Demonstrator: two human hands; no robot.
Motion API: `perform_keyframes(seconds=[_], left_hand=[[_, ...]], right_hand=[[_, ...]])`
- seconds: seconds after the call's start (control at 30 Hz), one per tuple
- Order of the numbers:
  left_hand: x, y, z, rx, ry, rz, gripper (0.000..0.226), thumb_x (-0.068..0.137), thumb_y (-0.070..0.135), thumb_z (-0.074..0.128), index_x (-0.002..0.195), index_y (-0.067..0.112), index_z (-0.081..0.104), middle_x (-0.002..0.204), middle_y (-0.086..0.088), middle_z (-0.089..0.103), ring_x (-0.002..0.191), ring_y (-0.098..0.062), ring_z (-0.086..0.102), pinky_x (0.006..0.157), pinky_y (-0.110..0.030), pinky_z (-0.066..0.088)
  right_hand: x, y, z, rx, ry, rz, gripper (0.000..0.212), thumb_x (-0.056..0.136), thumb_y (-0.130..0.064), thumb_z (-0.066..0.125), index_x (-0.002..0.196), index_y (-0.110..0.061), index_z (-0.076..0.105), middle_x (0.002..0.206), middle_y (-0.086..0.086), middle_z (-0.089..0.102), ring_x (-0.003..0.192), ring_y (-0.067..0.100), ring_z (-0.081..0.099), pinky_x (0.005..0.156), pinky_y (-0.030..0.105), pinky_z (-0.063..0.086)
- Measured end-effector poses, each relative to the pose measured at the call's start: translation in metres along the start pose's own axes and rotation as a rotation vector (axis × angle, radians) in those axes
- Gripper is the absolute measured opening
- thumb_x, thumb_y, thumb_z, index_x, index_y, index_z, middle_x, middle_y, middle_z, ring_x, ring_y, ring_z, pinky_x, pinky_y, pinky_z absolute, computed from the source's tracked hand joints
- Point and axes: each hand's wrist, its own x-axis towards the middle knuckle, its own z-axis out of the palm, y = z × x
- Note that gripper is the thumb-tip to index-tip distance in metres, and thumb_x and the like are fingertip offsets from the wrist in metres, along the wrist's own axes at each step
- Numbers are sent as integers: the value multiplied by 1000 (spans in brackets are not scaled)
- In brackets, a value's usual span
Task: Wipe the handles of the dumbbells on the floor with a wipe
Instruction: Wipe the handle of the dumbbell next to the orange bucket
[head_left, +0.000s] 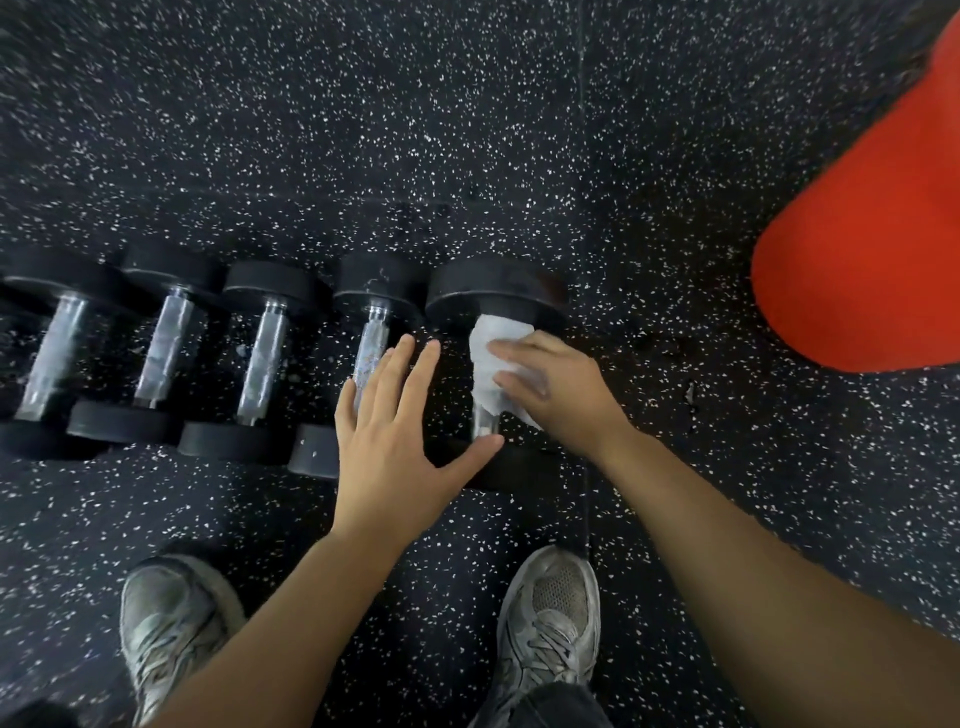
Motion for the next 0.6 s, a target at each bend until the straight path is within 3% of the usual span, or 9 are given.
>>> perform_keyframes(seconds=[0.1,0.27,0.37,0.5,0.6], left_hand=[[-2,-1,4,-39,0,-41,98,84,81,53,162,32,19,171,8,15,157,-7,8,127,-53,9],[-4,-2,9,-79,7,-61,99,83,81,53,162,31,20,170,9,17,157,-5,9,128,-52,9],[-5,-3,10,-81,7,-62,101,82,82,53,162,31,21,170,9,18,156,-5,11,128,-51,8],[-6,-5,11,-102,10,-63,102,82,83,52,162,29,22,170,8,19,157,-7,13,128,-51,8],[-6,-5,12,-111,15,-63,101,82,82,52,162,27,23,170,7,20,156,-7,13,127,-52,10]], right_hand=[[-1,12,2,-51,-88,-41,42,103,-30,58,145,-31,56,140,-6,62,125,10,59,109,32,46],[14,10,2,-60,38,-43,41,104,-26,57,144,-27,57,142,0,63,129,15,59,112,35,45],[16,8,6,-59,-43,-29,39,105,-31,55,144,-31,58,138,-7,63,123,13,61,107,38,48],[2,13,6,-79,-246,-141,38,101,-33,60,138,-33,63,114,-13,66,104,9,64,93,39,54],[1,10,1,-62,-432,-136,38,94,-38,68,132,-42,65,125,-11,69,112,10,67,97,39,55]])
